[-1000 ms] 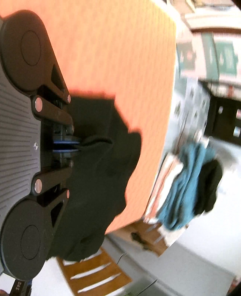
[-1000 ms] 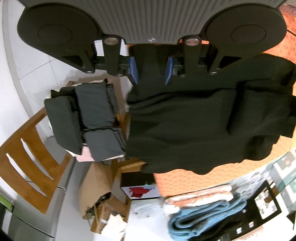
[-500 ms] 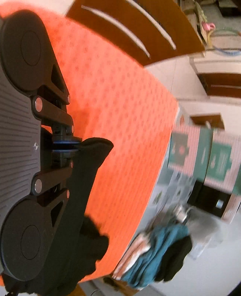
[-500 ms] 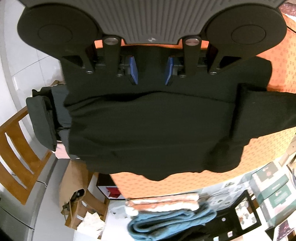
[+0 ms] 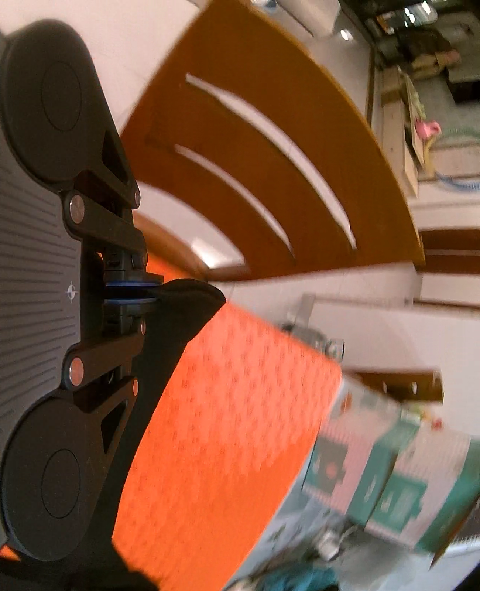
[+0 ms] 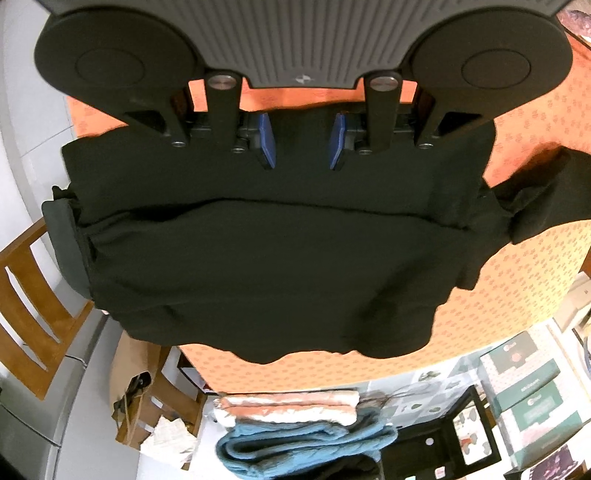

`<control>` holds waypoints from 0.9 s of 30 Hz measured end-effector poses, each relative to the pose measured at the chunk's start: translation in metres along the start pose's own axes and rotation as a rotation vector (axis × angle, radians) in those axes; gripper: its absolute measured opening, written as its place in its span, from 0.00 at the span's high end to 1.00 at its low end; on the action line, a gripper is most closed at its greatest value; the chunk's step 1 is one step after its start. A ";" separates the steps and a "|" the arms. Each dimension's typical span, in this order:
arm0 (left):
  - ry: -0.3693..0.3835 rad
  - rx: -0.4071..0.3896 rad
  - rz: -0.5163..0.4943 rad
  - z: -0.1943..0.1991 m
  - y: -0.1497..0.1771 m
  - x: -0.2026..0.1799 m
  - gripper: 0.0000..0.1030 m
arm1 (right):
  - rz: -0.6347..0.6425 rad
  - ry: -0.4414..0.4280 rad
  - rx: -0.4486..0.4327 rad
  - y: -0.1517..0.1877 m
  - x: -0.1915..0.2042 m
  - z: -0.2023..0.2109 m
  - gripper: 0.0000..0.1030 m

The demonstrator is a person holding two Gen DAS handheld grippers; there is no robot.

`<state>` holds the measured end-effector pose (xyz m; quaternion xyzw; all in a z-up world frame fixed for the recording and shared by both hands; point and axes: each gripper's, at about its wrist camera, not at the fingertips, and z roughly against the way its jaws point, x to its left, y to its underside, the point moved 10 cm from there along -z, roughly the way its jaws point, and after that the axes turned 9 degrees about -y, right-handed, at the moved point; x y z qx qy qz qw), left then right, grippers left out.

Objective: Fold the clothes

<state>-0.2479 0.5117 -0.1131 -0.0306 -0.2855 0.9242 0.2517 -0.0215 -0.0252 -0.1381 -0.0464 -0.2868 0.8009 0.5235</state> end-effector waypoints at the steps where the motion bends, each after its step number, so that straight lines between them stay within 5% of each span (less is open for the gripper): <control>1: -0.016 0.003 0.010 -0.004 -0.001 0.011 0.92 | 0.003 -0.003 0.001 0.000 0.004 -0.002 0.65; 15: -0.089 0.073 0.094 -0.014 0.030 0.068 0.92 | 0.112 -0.067 -0.006 -0.022 0.064 -0.023 0.65; 27: -0.060 0.090 0.175 0.051 0.082 0.084 0.92 | 0.271 -0.170 0.025 -0.049 0.130 -0.070 0.65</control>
